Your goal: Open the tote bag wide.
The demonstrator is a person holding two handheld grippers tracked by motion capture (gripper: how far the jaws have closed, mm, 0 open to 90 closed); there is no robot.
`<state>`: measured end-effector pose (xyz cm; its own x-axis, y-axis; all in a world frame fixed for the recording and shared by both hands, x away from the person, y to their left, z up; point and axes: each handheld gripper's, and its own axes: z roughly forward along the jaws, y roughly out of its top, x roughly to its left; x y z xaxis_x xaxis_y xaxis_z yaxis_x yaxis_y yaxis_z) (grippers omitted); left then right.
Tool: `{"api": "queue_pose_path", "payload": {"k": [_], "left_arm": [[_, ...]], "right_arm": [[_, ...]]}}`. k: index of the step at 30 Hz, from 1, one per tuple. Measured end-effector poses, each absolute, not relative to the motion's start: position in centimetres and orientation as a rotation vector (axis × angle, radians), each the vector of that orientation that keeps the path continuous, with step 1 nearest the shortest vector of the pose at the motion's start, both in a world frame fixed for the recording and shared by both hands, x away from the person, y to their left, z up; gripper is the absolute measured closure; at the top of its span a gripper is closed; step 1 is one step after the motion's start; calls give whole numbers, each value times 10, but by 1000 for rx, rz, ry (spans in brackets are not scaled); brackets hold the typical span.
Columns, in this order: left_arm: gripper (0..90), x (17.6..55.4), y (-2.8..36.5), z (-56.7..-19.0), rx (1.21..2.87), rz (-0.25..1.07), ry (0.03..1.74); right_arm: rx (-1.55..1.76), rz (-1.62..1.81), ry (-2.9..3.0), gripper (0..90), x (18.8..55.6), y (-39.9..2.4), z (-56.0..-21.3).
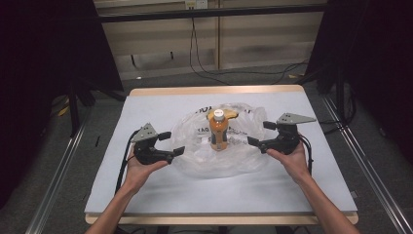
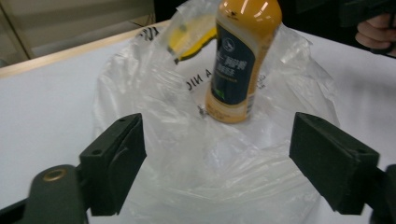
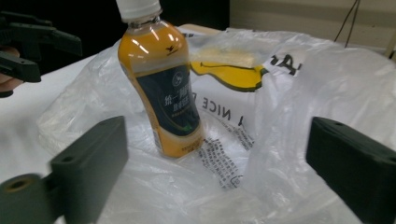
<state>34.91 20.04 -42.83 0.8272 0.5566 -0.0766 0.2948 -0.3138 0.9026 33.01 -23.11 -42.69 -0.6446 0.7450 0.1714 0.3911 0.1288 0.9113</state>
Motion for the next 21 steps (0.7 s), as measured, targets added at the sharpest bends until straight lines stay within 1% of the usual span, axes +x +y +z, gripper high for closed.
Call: {"api": "queue_pose_path", "payload": {"k": [2,4,9,13,16,18,20,21], "left_arm": [[124,347,203,-428,1915,322,637],[100,343,205,-428,1902,310,644],[65,334,213,-426,1898,341,655],[53,325,224,-424,1875,378,672],[25,319,230,-425,1868,369,705],[24,315,234,-425,1860,393,727],[23,310,237,-425,1845,400,747],[25,306,240,-423,1839,410,748]], "right_arm": [[1109,1531,2052,0,325,-235,-426],[1085,1537,2024,7,319,-239,-425],[1111,1536,1978,14,304,-248,-422],[1123,1518,1944,15,289,-255,-422],[1128,1514,1919,30,277,-261,-420],[1132,1516,1894,17,271,-264,-419],[1135,1516,1885,45,262,-269,-419],[1136,1515,1882,39,259,-270,-420]]}}
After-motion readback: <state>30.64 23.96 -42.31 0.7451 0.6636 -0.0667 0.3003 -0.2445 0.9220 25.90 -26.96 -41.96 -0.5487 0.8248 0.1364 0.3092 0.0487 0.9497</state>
